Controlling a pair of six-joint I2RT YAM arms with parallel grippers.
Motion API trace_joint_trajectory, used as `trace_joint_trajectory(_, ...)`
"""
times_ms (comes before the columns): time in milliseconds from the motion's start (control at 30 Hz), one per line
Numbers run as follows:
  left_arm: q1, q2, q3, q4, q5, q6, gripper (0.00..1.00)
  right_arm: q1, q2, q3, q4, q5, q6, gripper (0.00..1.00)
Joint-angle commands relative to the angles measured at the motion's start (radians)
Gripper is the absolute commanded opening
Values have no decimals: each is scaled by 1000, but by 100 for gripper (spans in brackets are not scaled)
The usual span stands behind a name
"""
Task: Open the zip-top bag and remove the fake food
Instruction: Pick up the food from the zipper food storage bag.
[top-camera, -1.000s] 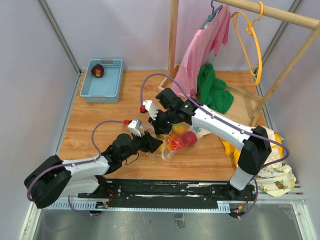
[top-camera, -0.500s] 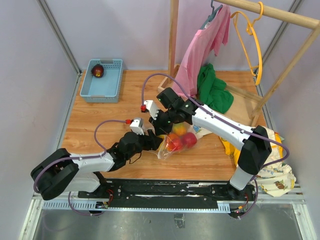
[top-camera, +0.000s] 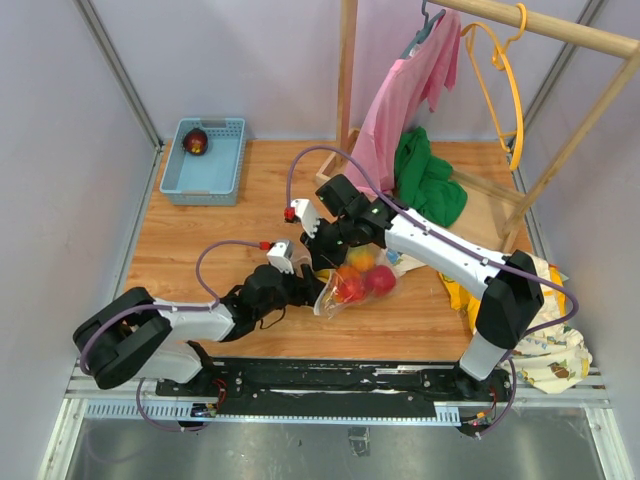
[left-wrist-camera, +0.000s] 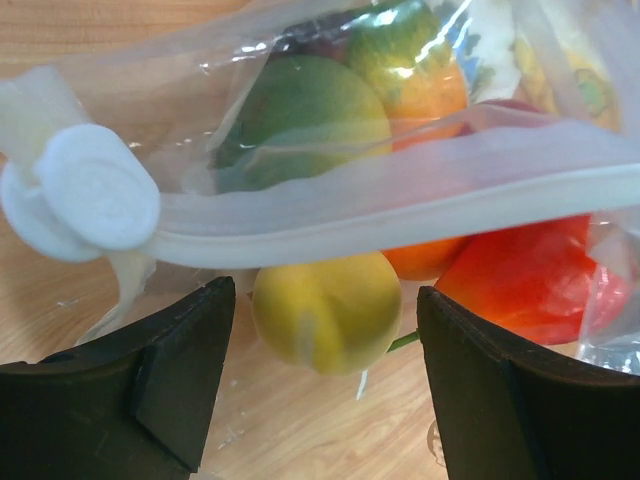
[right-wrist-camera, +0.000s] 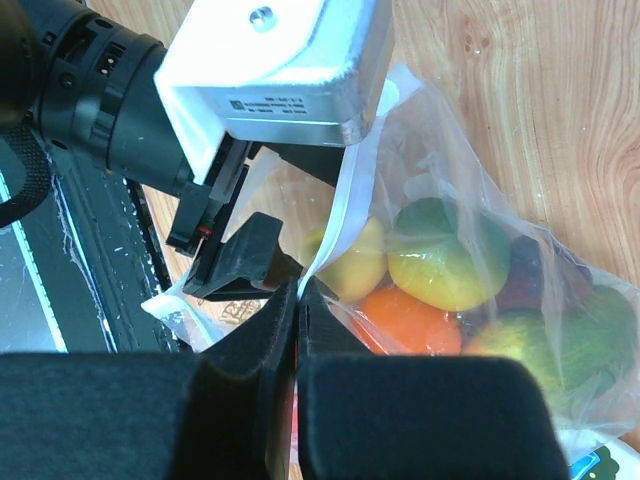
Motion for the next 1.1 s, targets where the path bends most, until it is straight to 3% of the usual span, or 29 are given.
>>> trace_joint_trajectory(0,-10,42,18,17,13,-9,77,-17,-9,-8,2,-12,16,1)
trace_joint_trajectory(367,-22,153,81,-69,5,-42,77,-17,-6,-14,4,-16,18,1)
trace_joint_trajectory(733,-23,218,148,-130,2,-46,70,-17,-5,-18,5,-20,17,1)
trace_joint_trajectory(900,-23,200,150,-145,2,-47,49,-16,-4,-21,5,-15,13,1)
trace_joint_trajectory(1000,-23,169,150,-162,2,-46,31,-18,-6,-27,5,-10,8,1)
trace_joint_trajectory(1067,-23,140,148,-177,1,-44,25,-20,-9,-33,5,-8,5,1)
